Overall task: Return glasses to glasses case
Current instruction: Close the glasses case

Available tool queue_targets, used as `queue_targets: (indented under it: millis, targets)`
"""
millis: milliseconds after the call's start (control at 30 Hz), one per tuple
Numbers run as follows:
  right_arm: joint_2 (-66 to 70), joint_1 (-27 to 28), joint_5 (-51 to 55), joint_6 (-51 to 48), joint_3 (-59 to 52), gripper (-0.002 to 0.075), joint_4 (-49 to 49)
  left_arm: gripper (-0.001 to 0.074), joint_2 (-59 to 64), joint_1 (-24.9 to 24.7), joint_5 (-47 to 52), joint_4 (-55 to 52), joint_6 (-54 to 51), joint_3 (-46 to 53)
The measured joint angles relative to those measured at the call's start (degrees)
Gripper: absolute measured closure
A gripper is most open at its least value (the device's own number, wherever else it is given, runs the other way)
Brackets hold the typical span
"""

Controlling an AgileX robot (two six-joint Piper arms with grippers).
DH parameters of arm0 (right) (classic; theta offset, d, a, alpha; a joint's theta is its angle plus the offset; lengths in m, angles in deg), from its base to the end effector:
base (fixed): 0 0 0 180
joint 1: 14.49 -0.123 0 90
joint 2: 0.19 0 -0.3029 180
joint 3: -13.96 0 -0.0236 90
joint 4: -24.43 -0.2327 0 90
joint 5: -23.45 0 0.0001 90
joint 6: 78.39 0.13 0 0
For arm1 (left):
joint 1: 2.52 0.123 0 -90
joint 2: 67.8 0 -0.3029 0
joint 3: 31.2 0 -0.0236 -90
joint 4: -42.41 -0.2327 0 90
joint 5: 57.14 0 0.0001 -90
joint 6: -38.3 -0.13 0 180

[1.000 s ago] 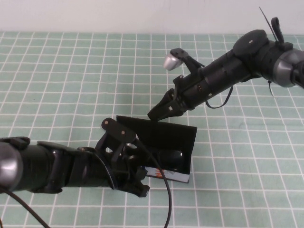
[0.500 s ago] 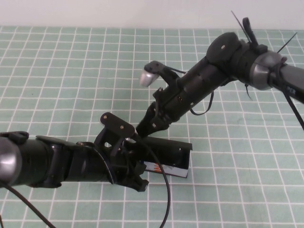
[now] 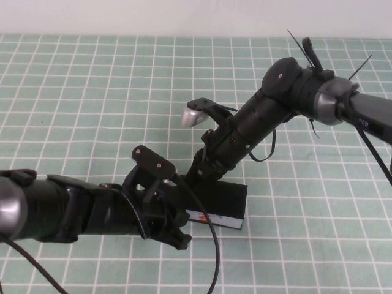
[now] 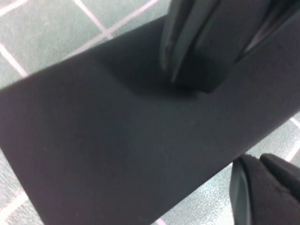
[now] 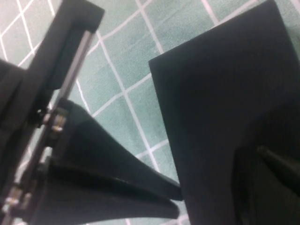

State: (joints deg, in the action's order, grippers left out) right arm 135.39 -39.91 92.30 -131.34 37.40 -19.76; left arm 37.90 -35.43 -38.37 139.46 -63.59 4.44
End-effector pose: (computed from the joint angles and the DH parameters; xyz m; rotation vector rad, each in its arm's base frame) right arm 0.3714 0.2701 0.1710 -1.4332 2.4168 1.0242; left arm 0.2516 -0.2124 0.1548 0.9292 2.2779 -0.6162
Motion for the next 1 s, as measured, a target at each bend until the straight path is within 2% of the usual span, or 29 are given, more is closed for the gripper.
queue_targets:
  millis: [300, 500, 800, 1000]
  targets:
    - [0.00, 0.00, -0.22, 1.08, 0.00, 0.0738, 0.33, 0.0737, -9.43, 0.00, -0.15, -10.26, 5.88, 0.00]
    - [-2.91, 0.11, -2.11, 1.08, -0.11, 0.0737, 3.00, 0.0737, -20.46, 0.00, -0.15, -23.10, 17.54, 0.00]
    - [-18.64, 2.47, -4.28, 2.23, -0.32, 0.0737, 4.29, 0.0737, -37.29, 0.00, 5.69, -39.79, 36.23, 0.11]
    - [-31.68, 6.27, -6.33, 8.66, -0.32, 0.0737, 9.84, 0.0737, -49.99, 0.00, 8.47, -50.51, 48.27, 0.11]
